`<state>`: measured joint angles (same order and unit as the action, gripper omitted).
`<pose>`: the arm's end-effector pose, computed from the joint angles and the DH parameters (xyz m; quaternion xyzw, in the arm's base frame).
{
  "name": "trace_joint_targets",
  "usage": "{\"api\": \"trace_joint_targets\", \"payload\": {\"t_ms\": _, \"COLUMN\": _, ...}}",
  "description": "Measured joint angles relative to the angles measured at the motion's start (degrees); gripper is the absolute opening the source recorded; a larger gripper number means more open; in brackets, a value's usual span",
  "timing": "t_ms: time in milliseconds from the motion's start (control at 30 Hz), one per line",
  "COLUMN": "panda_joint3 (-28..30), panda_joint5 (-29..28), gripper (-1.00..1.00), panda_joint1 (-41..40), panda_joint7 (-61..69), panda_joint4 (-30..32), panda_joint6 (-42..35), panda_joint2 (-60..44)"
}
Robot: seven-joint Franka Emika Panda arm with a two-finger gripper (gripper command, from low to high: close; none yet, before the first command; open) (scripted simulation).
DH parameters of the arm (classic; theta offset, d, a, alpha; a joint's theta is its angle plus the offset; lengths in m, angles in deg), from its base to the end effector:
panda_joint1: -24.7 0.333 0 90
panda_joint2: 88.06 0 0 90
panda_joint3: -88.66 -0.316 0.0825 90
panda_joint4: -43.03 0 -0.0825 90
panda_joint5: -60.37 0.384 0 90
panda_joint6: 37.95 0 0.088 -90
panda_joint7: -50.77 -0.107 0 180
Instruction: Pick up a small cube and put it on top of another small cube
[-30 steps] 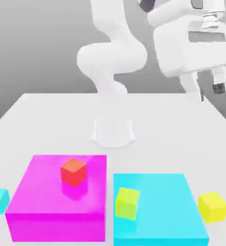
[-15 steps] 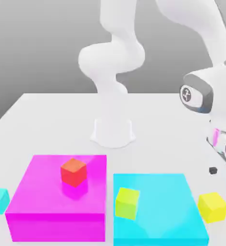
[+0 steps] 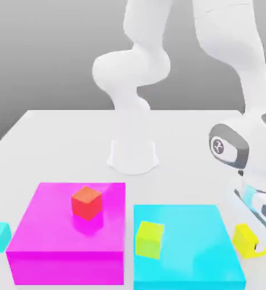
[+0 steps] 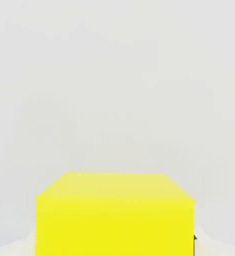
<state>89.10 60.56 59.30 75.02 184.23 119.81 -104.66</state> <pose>0.3963 0.2686 0.1808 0.8735 0.4867 -0.0003 0.0005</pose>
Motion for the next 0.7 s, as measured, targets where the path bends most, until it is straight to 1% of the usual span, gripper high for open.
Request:
{"api": "trace_joint_targets", "payload": {"t_ms": 33, "panda_joint3": -0.3, "panda_joint5": 0.5, "gripper": -1.00, "panda_joint1": 0.0, "panda_joint7": 0.2, "panda_joint4": 0.3, "panda_joint6": -1.4, "panda_joint2": 1.6}}
{"api": "trace_joint_targets", "payload": {"t_ms": 133, "panda_joint3": -0.7, "panda_joint5": 4.4, "gripper": -1.00, "panda_joint1": -1.9, "panda_joint7": 0.8, "panda_joint4": 0.2, "panda_joint6": -3.1, "panda_joint2": 3.1}}
{"api": "trace_joint_targets", "payload": {"t_ms": 467, "panda_joint3": 2.6, "panda_joint5": 18.1, "gripper": -1.00, "panda_joint1": -12.0, "panda_joint7": 0.8, "panda_joint4": -2.4, "panda_joint6": -7.0, "panda_joint2": 4.9}}
{"api": "trace_joint_targets", "payload": {"t_ms": 567, "panda_joint3": 4.4, "panda_joint5": 21.7, "gripper": -1.00, "panda_joint1": -14.8, "panda_joint7": 0.4, "panda_joint4": -3.3, "panda_joint6": -8.3, "panda_joint2": 5.3}}
{"api": "trace_joint_targets", "payload": {"t_ms": 700, "panda_joint3": 10.1, "panda_joint5": 23.2, "gripper": -1.00, "panda_joint1": -20.6, "panda_joint7": -0.9, "panda_joint4": -4.4, "panda_joint6": -9.0, "panda_joint2": 5.0}}
